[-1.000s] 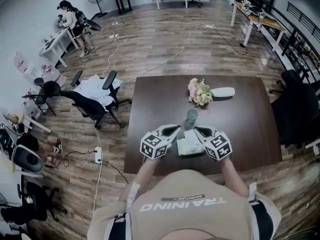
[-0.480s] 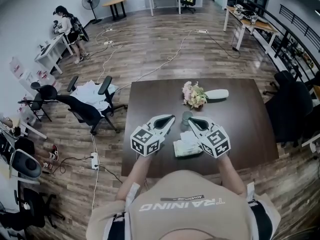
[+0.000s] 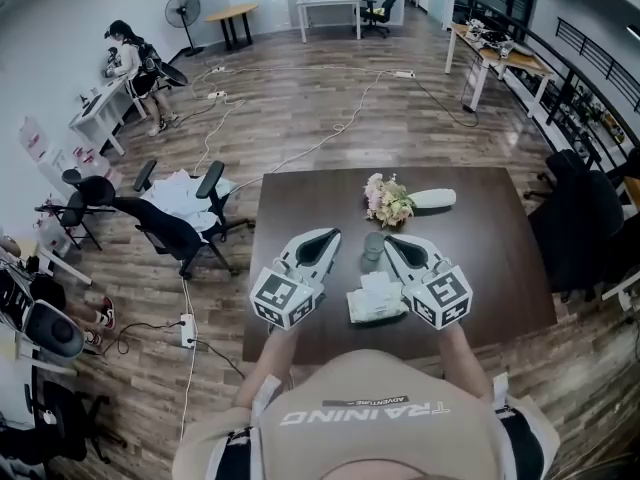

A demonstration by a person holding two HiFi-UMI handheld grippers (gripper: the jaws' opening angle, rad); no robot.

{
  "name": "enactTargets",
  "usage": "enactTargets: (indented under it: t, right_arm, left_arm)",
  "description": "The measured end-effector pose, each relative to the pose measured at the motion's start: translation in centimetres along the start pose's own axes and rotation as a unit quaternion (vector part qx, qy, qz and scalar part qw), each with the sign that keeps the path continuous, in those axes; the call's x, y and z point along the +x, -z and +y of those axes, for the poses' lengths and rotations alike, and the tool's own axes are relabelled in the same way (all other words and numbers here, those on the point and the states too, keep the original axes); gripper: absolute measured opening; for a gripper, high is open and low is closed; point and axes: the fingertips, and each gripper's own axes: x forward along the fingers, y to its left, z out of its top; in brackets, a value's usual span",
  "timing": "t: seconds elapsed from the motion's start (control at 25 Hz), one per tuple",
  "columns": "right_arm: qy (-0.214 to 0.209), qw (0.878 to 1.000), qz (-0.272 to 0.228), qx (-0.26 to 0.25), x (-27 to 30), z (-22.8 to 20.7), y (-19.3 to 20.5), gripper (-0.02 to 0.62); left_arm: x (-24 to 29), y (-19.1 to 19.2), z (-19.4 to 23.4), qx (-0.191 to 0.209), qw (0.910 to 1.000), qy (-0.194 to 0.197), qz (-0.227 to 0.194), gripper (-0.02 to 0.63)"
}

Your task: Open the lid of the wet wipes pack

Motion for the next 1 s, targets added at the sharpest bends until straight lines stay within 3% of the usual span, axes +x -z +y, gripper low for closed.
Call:
enactTargets:
  t: [0.16,0.36,0.52,1.0]
  right_arm:
    - [0.014,1.000,-0.008,0.002,-0.5,-0.2,0.1,0.014]
    - [0.033,0.999,-0.006,-0.003,-1.1,-0.5,1.0,0.014]
    - [0.040,0.999,0.012,-0.007,-0.9,-0.5,2.3,0.014]
    - [0.023,1.000,0.013,-0.005,-0.4,1.3,3.3,0.014]
  left_arm:
    - [-0.6,1.0,0.2,-0.005,0.9998,-0.021,0.003,0.009]
    - [-0.2,3.9,-0.2,-0.025,0.9989,-0.017,0.035,0.009]
    - [-0.4,3.8,-0.4,-0.020,0.9991,-0.018,0.032,0.009]
    - [-1.0,5.0,-0.4,-0.023,0.9986,-0.017,0.045,0.009]
